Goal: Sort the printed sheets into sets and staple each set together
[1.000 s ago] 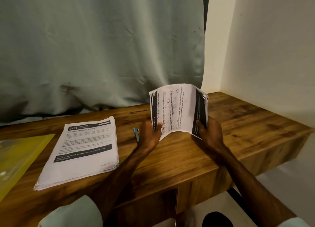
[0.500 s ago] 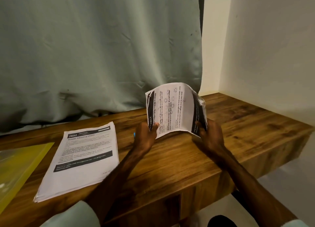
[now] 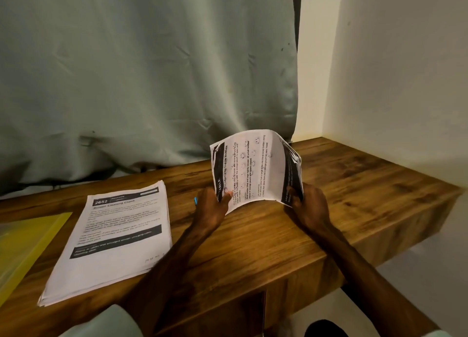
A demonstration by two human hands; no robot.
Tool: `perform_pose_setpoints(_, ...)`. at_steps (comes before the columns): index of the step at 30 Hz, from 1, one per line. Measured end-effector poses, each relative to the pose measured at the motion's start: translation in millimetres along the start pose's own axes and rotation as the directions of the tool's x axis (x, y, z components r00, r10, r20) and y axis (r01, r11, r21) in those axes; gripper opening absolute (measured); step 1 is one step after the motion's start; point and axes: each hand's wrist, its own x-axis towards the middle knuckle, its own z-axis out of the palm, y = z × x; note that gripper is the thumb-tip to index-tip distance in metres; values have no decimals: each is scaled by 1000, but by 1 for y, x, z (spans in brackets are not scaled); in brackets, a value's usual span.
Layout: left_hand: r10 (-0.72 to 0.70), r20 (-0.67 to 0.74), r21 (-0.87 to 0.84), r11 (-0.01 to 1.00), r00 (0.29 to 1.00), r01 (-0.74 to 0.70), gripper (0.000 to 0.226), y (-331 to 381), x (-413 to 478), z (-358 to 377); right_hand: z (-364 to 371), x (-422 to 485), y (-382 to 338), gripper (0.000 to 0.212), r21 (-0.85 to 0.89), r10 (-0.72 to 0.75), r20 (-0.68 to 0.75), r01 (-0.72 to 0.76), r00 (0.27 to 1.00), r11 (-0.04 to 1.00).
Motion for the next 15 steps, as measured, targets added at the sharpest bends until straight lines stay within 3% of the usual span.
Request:
perform_pose_setpoints(5, -79, 10, -20, 997, 997, 79, 57, -29, 16, 6, -2, 0, 0, 32, 61, 30, -31, -28, 999, 998)
perform_pose_setpoints(15, -99, 41, -312, 944, 994, 107, 30, 3, 5, -14, -6, -4, -9, 34, 187, 65, -124, -41, 990, 982)
